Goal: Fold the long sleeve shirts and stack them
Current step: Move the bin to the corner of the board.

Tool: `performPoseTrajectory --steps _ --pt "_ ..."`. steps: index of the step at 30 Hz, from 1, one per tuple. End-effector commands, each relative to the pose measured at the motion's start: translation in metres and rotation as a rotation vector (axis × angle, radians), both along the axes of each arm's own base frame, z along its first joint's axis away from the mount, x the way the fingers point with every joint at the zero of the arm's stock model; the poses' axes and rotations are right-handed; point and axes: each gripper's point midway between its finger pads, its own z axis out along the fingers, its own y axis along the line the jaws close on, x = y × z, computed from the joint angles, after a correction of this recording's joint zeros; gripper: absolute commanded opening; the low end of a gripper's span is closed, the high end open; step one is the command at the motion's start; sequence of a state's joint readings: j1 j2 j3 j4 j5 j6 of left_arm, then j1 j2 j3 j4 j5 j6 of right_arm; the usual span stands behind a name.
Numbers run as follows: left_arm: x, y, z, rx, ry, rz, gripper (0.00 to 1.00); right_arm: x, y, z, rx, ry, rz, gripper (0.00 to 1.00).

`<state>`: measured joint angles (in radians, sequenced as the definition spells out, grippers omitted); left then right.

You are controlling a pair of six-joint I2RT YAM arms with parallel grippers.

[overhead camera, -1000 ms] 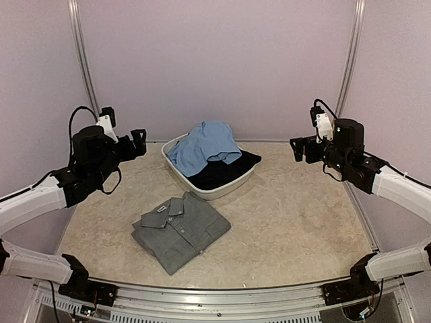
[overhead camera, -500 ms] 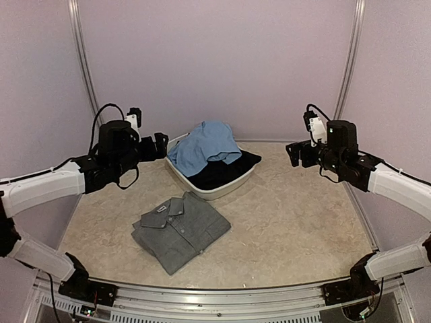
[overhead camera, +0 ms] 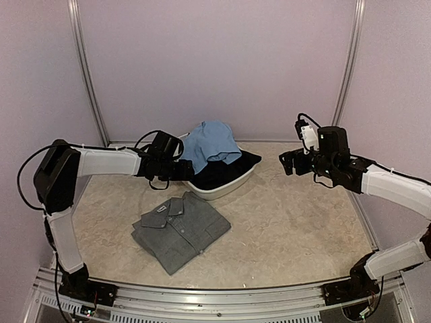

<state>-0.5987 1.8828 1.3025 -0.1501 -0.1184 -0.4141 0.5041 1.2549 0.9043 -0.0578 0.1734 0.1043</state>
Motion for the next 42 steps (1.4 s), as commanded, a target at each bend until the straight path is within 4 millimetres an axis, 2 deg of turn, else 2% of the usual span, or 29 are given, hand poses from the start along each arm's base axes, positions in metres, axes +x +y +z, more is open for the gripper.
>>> performPoseTrajectory --steps 1,4,8,14,17,20,22,24,28,30,33,35,39,42 --pt "-0.002 -0.001 -0.027 -0.046 0.114 -0.004 0.70 -0.005 0.005 -0.011 0.013 0.016 0.016 0.99" --pt "0.001 -0.001 -0.039 -0.054 0.140 -0.002 0.58 -0.004 0.007 -0.020 0.013 0.033 0.021 1.00" --pt "0.004 0.007 -0.044 -0.054 0.149 0.019 0.40 -0.003 0.010 -0.031 0.014 0.059 0.025 1.00" --pt "0.016 0.037 -0.047 -0.059 0.152 0.084 0.22 -0.003 0.011 -0.042 0.005 0.075 0.030 0.99" --pt "0.024 0.054 -0.050 -0.056 0.158 0.119 0.17 -0.003 0.011 -0.046 -0.005 0.082 0.033 1.00" --pt "0.039 0.073 -0.041 -0.062 0.136 0.163 0.09 -0.003 0.012 -0.050 -0.007 0.084 0.039 1.00" --pt "0.051 0.090 -0.039 -0.047 0.132 0.195 0.01 -0.002 0.014 -0.049 -0.001 0.077 0.046 1.00" --pt "0.059 0.107 -0.037 -0.010 0.126 0.225 0.00 -0.002 0.015 -0.049 -0.001 0.078 0.049 1.00" --pt "0.066 0.157 -0.034 0.113 0.137 0.295 0.00 -0.006 0.019 -0.049 0.023 0.077 0.078 0.99" --pt "0.062 0.184 -0.038 0.167 0.169 0.318 0.00 -0.009 0.024 -0.048 0.050 0.075 0.102 1.00" --pt "0.055 0.222 -0.034 0.237 0.190 0.364 0.00 -0.012 0.028 -0.046 0.078 0.065 0.122 1.00" --pt "0.048 0.247 -0.028 0.299 0.192 0.394 0.00 -0.012 0.030 -0.045 0.087 0.060 0.131 0.99" --pt "0.042 0.288 -0.001 0.416 0.150 0.406 0.00 -0.012 0.034 -0.045 0.099 0.060 0.152 1.00" --pt "0.039 0.314 0.006 0.473 0.163 0.406 0.00 -0.014 0.042 -0.048 0.117 0.075 0.187 1.00"
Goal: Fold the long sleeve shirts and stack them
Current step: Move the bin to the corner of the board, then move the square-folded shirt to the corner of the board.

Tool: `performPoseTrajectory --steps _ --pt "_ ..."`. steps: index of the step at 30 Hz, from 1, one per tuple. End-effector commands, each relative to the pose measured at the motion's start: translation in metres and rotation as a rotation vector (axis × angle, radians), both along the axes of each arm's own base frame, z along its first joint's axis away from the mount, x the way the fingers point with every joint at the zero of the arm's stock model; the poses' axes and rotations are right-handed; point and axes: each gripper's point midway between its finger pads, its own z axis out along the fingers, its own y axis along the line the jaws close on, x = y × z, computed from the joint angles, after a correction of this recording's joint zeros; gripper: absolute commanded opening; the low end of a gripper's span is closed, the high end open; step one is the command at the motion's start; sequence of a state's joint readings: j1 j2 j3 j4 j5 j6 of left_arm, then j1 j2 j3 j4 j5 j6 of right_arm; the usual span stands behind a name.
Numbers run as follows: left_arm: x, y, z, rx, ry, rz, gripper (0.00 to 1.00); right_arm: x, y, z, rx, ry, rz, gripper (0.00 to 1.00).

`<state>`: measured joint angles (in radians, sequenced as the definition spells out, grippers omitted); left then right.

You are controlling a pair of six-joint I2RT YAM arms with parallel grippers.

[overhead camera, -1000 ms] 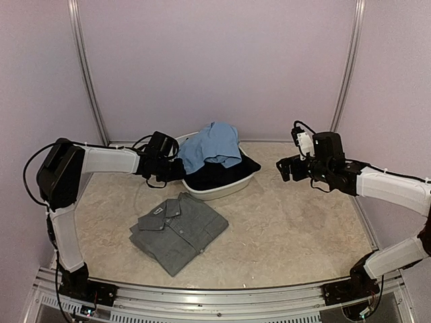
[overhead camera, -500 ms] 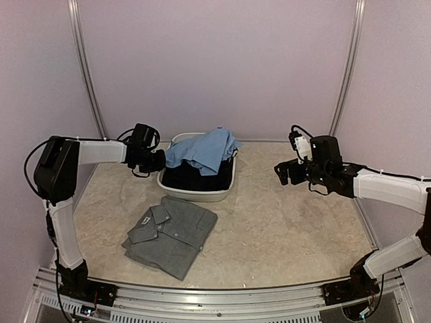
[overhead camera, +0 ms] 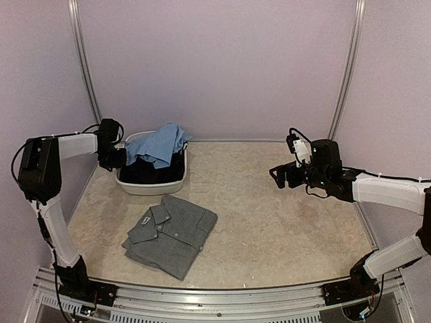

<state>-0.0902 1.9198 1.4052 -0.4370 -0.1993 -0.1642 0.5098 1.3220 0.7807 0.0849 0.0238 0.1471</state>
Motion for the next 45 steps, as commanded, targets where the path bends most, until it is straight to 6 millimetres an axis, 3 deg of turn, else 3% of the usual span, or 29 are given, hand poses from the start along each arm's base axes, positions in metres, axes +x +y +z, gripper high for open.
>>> performPoseTrajectory --steps 1,8,12,19,23,25,27,31,33,38,42,45 --pt "-0.015 0.057 0.027 0.200 0.037 0.024 0.00 -0.005 0.016 0.004 0.057 -0.006 0.066 0.99" --pt "-0.014 0.113 0.024 0.332 0.089 0.042 0.00 -0.014 0.030 -0.003 0.068 0.018 0.120 0.99" --pt "-0.013 0.128 0.011 0.345 0.108 0.067 0.03 -0.027 0.051 -0.008 0.052 0.035 0.191 1.00" --pt "-0.008 0.127 0.015 0.329 0.058 0.069 0.31 -0.052 0.092 -0.032 -0.024 0.087 0.293 0.99" --pt "-0.009 0.129 0.034 0.327 0.007 0.103 0.48 -0.060 0.103 -0.039 -0.028 0.104 0.323 0.99" --pt "-0.010 0.127 0.055 0.321 -0.042 0.120 0.58 -0.068 0.112 -0.041 -0.033 0.106 0.362 0.99" --pt "-0.012 0.116 0.075 0.316 -0.084 0.118 0.65 -0.076 0.122 -0.046 -0.058 0.115 0.398 0.99" --pt "-0.023 0.049 0.119 0.322 -0.196 0.024 0.81 -0.095 0.148 -0.057 -0.112 0.125 0.518 0.99" --pt "-0.032 0.023 0.136 0.275 -0.251 -0.011 0.84 -0.107 0.171 -0.060 -0.123 0.140 0.604 0.99" --pt "-0.051 -0.024 0.142 0.115 -0.308 -0.089 0.86 -0.116 0.227 -0.078 -0.157 0.187 0.692 0.99" --pt "-0.066 -0.038 0.150 0.107 -0.331 -0.123 0.86 -0.116 0.270 -0.101 -0.195 0.227 0.717 0.95" --pt "-0.071 -0.047 0.149 0.107 -0.329 -0.154 0.86 -0.107 0.286 -0.114 -0.216 0.253 0.675 0.91"
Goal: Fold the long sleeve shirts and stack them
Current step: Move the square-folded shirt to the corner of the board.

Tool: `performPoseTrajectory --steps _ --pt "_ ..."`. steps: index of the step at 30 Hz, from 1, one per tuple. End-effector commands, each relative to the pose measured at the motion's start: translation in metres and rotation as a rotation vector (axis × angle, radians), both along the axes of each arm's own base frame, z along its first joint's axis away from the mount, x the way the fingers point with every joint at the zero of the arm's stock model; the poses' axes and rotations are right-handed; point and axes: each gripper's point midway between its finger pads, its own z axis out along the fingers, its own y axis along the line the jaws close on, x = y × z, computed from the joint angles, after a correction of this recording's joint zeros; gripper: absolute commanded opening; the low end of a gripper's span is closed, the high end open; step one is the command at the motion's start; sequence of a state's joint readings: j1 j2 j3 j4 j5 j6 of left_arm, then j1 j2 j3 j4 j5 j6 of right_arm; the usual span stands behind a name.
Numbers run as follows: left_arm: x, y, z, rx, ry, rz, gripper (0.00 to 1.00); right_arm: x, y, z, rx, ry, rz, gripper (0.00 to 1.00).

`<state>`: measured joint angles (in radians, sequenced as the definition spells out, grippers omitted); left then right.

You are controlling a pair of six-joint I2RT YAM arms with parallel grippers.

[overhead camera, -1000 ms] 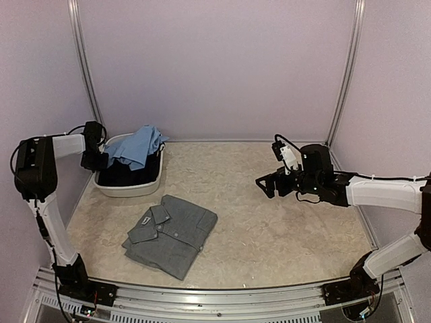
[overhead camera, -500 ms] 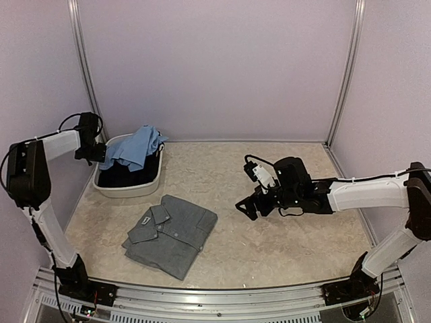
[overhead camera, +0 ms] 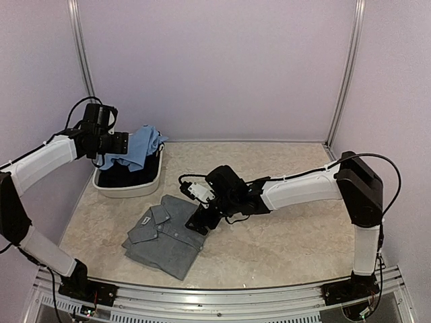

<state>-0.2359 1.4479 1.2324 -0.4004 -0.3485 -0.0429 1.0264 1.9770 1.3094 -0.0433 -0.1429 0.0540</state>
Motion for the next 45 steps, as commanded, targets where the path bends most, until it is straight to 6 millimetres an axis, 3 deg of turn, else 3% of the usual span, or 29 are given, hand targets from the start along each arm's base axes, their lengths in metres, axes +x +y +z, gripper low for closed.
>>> performPoseTrajectory --steps 1,12,16,20,27,33,38,40,41,45 --pt "-0.012 -0.016 -0.002 -0.019 0.005 -0.043 0.86 0.005 0.014 -0.023 -0.076 0.037 -0.051 0.90" --pt "-0.013 -0.028 -0.017 0.002 0.043 -0.075 0.86 0.036 0.002 -0.024 -0.097 -0.002 -0.198 0.90" --pt "-0.013 -0.031 -0.018 0.004 0.045 -0.082 0.86 0.042 -0.002 -0.035 -0.079 0.092 -0.186 0.89" --pt "-0.014 -0.032 -0.019 0.008 0.047 -0.085 0.86 0.036 0.003 -0.046 -0.036 0.230 -0.099 0.86" --pt "-0.015 -0.035 -0.021 0.013 0.056 -0.095 0.87 0.037 -0.004 -0.062 -0.016 0.353 -0.078 0.75" --pt "-0.015 -0.035 -0.026 0.023 0.070 -0.095 0.87 0.035 -0.008 -0.060 0.018 0.385 -0.072 0.43" --pt "-0.015 -0.036 -0.027 0.026 0.078 -0.101 0.87 0.038 -0.024 -0.052 0.038 0.382 -0.114 0.20" --pt "-0.015 -0.036 -0.028 0.028 0.081 -0.100 0.87 0.043 -0.034 -0.052 0.031 0.370 -0.154 0.04" --pt "-0.015 -0.037 -0.029 0.029 0.084 -0.102 0.87 0.045 -0.040 -0.052 0.028 0.369 -0.178 0.00" --pt "-0.016 -0.040 -0.028 0.033 0.082 -0.109 0.87 0.061 -0.080 -0.059 0.036 0.385 -0.292 0.00"
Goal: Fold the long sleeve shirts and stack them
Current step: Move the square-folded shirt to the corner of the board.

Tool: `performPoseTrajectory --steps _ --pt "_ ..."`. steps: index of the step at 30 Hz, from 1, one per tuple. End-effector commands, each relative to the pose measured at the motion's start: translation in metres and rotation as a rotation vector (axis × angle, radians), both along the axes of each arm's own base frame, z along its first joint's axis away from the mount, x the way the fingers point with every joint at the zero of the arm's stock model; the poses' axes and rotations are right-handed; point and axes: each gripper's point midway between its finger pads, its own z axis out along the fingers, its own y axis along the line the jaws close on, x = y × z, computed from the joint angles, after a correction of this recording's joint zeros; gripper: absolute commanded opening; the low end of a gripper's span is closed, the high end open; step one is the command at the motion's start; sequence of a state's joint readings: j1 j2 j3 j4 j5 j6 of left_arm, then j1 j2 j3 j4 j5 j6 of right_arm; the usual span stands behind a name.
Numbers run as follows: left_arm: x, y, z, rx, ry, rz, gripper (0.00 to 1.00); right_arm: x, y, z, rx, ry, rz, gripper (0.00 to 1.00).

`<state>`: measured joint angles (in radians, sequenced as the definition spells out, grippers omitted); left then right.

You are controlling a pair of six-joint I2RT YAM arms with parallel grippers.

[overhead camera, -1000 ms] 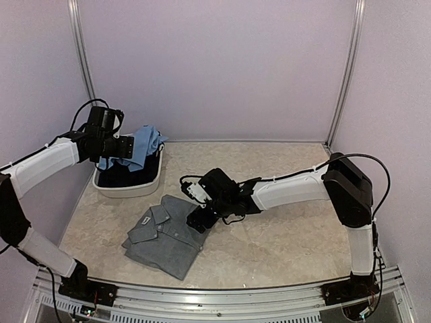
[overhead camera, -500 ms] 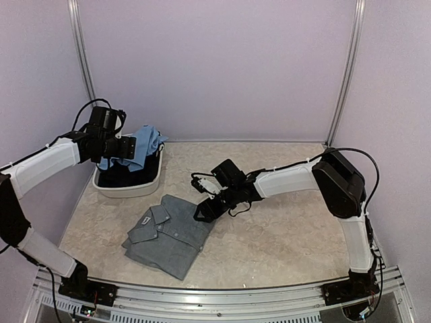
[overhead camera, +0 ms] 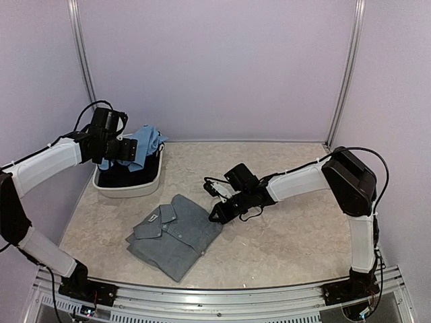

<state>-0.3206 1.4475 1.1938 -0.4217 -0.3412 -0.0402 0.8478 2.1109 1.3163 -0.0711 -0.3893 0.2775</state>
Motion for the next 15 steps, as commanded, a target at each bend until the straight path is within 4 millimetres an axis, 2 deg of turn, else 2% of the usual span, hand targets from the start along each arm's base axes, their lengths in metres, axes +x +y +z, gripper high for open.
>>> performPoseTrajectory --steps 1,6,9,13,15 --pt "-0.003 -0.006 -0.007 0.022 0.023 -0.021 0.87 0.033 -0.056 0.004 -0.013 0.000 -0.182 0.00" --pt "-0.004 -0.011 -0.007 0.029 0.030 -0.032 0.87 0.071 -0.143 0.010 -0.023 -0.012 -0.434 0.00" --pt "-0.005 -0.013 -0.008 0.032 0.034 -0.039 0.87 0.089 -0.207 0.018 -0.015 -0.024 -0.618 0.00" --pt "-0.005 -0.017 -0.007 0.032 0.034 -0.046 0.87 0.104 -0.294 0.024 -0.005 -0.044 -0.873 0.00" --pt "-0.005 -0.018 -0.007 0.031 0.034 -0.050 0.87 0.108 -0.328 0.024 0.007 -0.044 -0.966 0.00"
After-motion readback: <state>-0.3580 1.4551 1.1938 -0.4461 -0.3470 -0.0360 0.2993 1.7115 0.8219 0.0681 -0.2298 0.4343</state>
